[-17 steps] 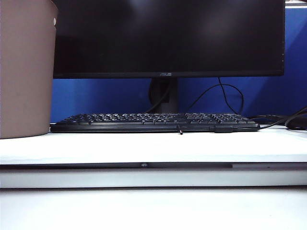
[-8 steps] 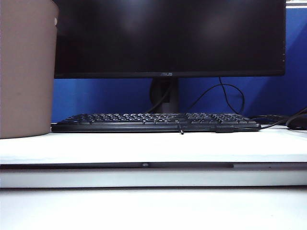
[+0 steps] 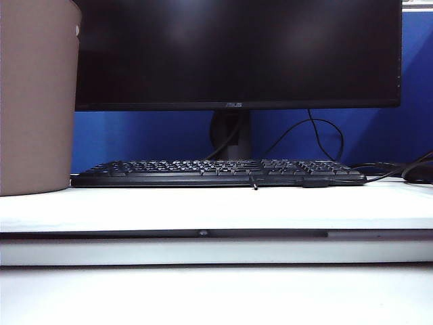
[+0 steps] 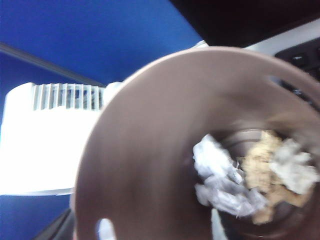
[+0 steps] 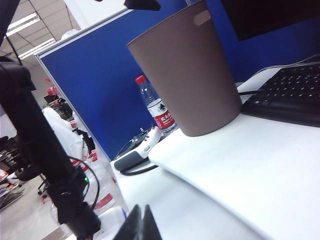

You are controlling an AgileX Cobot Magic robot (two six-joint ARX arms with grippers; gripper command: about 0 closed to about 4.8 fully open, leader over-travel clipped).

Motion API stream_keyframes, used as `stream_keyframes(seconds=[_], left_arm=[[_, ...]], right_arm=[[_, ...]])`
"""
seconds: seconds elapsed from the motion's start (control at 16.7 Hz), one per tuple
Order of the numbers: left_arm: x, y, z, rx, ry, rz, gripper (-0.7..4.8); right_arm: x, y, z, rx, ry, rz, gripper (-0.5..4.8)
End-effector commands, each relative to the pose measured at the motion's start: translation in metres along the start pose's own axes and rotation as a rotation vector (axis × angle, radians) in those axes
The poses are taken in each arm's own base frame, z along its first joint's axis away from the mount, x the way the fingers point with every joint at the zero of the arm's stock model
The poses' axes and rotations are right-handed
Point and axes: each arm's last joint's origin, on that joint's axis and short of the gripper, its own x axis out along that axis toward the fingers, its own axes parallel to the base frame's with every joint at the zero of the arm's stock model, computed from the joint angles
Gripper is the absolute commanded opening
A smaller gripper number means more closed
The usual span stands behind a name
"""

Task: Pick up all paper balls from the table and place them in the pink trash can.

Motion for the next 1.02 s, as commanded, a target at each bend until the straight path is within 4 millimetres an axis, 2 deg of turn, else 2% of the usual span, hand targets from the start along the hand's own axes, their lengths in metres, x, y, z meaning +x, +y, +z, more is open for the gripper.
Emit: stream_keyframes(seconds=[0.06,0.18,0.24,0.3,0.36,0.54,0.6,0.66,0.78,0.84,0.96,1.02], left_arm=[[-0.018,0.008,-0.009,-0.053,-0.043,-0.011,3.42],[-0.04,0.017,-0.02,-0.099,-0.112,-0.076,2.58],[-0.057,0.023,-0.03,-0.116,-0.172,-0.146,1.96],[-0.093,0.036,-0.054,-0.163,-0.293,-0.246,0.31],[-0.116,0.044,-0.073,-0.199,-0.372,-0.302,-0.06],[-0.175,0.066,-0.135,-0.295,-0.559,-0.299,-0.05],[-0.198,0.074,-0.165,-0.344,-0.659,-0.282,-0.05],[-0.225,0.081,-0.209,-0.391,-0.783,-0.264,-0.05],[-0.24,0.082,-0.244,-0.414,-0.841,-0.253,-0.05],[-0.249,0.08,-0.278,-0.455,-0.869,-0.245,-0.05],[-0.255,0.074,-0.324,-0.494,-0.933,-0.25,-0.05],[-0.256,0.07,-0.34,-0.503,-0.95,-0.241,-0.05]], right_arm=[[0.0,0.002,0.004,-0.027,-0.047,-0.029,-0.01],[0.0,0.002,0.006,-0.044,-0.083,-0.054,-0.01],[0.0,0.002,0.007,-0.061,-0.107,-0.063,-0.01],[-0.001,0.003,0.009,-0.071,-0.135,-0.081,-0.01],[-0.001,0.002,0.009,-0.071,-0.137,-0.085,-0.01],[-0.001,0.002,0.009,-0.07,-0.137,-0.084,-0.01],[-0.001,0.002,0.009,-0.069,-0.136,-0.084,-0.01],[-0.001,0.002,0.009,-0.07,-0.135,-0.084,-0.01],[-0.001,0.002,0.009,-0.069,-0.135,-0.083,-0.01],[-0.001,0.002,0.008,-0.069,-0.128,-0.076,-0.01],[-0.001,0.002,0.008,-0.07,-0.128,-0.076,-0.01],[-0.001,0.002,0.008,-0.069,-0.129,-0.076,-0.01]])
